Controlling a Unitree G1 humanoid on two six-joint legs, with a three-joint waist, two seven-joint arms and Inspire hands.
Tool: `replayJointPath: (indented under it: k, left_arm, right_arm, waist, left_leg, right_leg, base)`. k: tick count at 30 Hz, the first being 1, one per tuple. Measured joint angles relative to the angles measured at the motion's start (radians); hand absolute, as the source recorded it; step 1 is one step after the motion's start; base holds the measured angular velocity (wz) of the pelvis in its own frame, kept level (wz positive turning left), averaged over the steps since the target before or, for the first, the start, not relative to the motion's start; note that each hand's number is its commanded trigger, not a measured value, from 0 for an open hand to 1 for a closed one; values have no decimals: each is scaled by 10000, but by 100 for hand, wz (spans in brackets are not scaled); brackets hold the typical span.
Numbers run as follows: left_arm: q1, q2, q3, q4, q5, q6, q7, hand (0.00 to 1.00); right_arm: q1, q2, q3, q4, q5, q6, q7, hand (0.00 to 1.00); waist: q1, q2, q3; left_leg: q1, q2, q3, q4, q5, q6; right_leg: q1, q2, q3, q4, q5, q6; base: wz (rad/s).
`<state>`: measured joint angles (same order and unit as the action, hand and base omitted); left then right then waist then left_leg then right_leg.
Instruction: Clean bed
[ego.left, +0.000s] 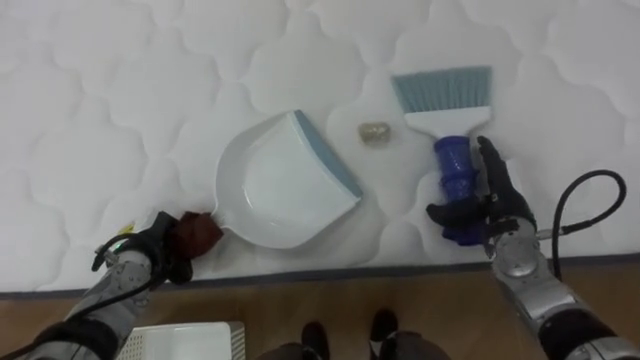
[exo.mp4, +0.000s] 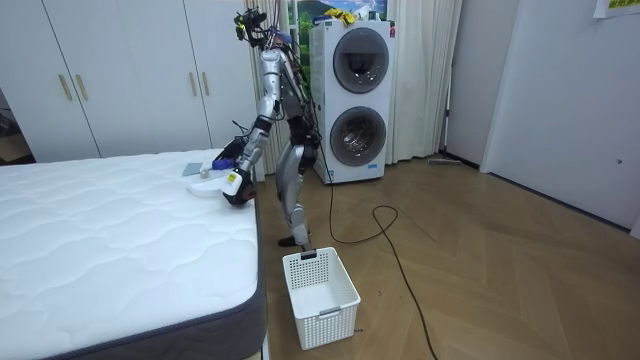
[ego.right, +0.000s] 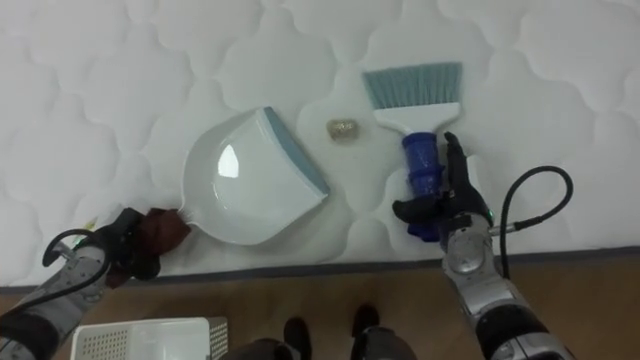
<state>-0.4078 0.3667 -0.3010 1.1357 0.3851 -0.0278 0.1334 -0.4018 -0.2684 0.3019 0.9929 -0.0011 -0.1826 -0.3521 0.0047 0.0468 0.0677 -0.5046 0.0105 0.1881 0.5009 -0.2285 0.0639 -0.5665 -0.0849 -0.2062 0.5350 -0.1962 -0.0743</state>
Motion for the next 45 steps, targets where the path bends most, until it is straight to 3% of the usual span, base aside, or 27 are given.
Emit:
replayJointPath:
  k: [6,7,8,10,13,17,23,36,45]
  left_arm:
    - [-18,6,-195,-109,-11,80,6,100]
    - [-26,6,-256,-117,-11,95,7,100]
    - [-25,6,-360,-116,-13,161,8,100]
    - [-22,5,-458,-117,-11,250,7,100]
    - [-24,5,-566,-118,0,353,5,100]
    - [-6,-4,-577,-111,-1,512,-105,100]
    - [-7,-2,-567,-112,8,572,-129,100]
    - [16,-2,-567,-115,4,492,-105,100]
    - [34,18,-544,-211,38,487,-53,100]
  right_arm:
    - [-26,-112,128,455,-2,-53,22,0]
    - [-42,-143,134,572,-2,-66,22,20]
    - [-44,-156,137,618,14,-66,20,58]
    - [-69,-156,137,767,13,-69,4,100]
    - [-117,-189,87,987,17,-46,-76,100]
    - [-227,-629,-16,1317,127,-12,-62,100]
    - [-292,-844,-227,1721,541,235,81,100]
    - [-14,-800,-473,1948,1269,318,279,100]
    - [362,-799,-494,1891,2064,458,212,100]
  waist:
    - [-13,90,-54]
    - [-7,117,-71]
    - [-8,143,-89]
    - [0,179,-105]
    - [-9,202,-111]
    - [20,204,-108]
    - [8,203,-107]
    - [-7,62,-69]
    - [-2,-39,-91]
  left_leg:
    - [28,2,-32,16,-9,11]
    - [30,6,-51,32,-10,11]
    - [37,5,-65,32,-10,11]
    - [52,4,-94,49,-9,12]
    - [129,0,-215,94,-10,12]
    - [188,-5,-296,121,-11,11]
    - [180,1,-312,100,-13,7]
    - [187,-11,-256,123,-13,8]
    - [112,-12,-254,212,-40,53]
  right_leg:
    - [69,-29,-107,3,-1,-1]
    - [104,-35,-147,3,-2,-2]
    - [130,-45,-174,5,-3,-3]
    - [170,-47,-198,3,-3,-3]
    - [326,-58,-307,-18,-17,-11]
    - [436,-93,-425,14,-60,-31]
    - [444,-92,-462,12,-89,-56]
    - [431,-112,-419,42,-108,-28]
    - [405,-110,-402,46,-80,18]
  base:
    - [4]
    - [9]
    - [7]
    - [5]
    - [10]
    - [7]
    - [0]
    - [0]
    - [0]
